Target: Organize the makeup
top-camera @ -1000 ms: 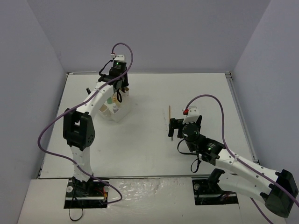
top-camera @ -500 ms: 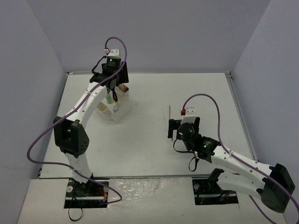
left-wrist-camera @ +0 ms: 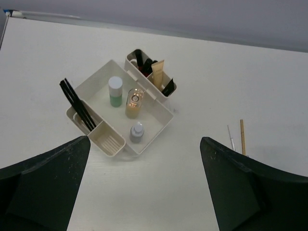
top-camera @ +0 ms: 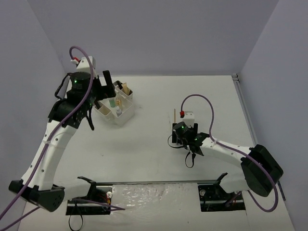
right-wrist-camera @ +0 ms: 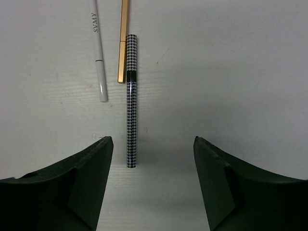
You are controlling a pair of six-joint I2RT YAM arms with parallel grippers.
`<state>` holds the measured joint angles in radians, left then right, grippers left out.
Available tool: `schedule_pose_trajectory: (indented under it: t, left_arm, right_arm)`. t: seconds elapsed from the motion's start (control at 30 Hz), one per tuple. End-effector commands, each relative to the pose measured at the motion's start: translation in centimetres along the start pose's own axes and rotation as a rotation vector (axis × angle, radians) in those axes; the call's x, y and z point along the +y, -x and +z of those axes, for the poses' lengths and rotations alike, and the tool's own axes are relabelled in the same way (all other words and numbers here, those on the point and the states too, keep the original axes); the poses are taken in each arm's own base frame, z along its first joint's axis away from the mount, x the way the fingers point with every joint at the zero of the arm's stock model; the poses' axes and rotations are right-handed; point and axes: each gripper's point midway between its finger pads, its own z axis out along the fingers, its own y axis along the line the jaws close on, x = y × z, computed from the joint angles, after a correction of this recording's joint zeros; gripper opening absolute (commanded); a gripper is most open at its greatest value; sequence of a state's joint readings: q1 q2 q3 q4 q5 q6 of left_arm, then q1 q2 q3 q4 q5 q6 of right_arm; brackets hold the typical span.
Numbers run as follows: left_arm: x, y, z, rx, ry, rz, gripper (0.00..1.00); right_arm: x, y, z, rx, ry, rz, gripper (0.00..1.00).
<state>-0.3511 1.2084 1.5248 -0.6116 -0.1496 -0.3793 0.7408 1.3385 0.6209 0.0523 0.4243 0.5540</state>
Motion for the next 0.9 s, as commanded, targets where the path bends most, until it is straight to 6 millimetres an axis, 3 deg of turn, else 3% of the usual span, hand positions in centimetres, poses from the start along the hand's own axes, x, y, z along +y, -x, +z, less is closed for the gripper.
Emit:
schedule_pose_trajectory:
  t: [0.0,0.2,0.37,0.53,0.63,0.73,0.87]
  left_arm:
    - [1.7,-4.3,-2.2,0.061,0.0,0.014,0.97]
    - [3.0,-10.4,-4.1,0.15,-0.022,-0.006,0.97]
    - [2.9,-12.8,-4.9,0.211,-0.056,-0.022,0.97]
    - [1.4,-13.7,-5.1,0.249,-0.132,-0.064,0.97]
    - [0.0,-13.6,-4.8,0.266,-0.191,-0.09,0.97]
    - [-2.0,-13.3,-4.8,0.292,-0.275,-0.13,0.97]
    - [-4.7,-12.6,-4.3,0.31,-0.364,-0.171,0.97]
  right_arm:
    - [2.1,1.4,1.4,-0.009,0.026,0.053,0.59]
    - [2.4,0.0,3.3,0.04,-0.001,0.035,0.48]
    - [1.1,-1.3,4.2,0.065,-0.059,0.045,0.31]
    - [-0.8,-2.0,4.0,0.076,-0.106,0.074,0.11]
    - [-1.8,-1.1,3.3,0.047,-0.131,0.08,0.01]
    - [-2.0,0.0,2.2,0.008,-0.113,0.075,0.0]
    - [0.1,3.8,-0.9,-0.117,0.013,0.05,0.0]
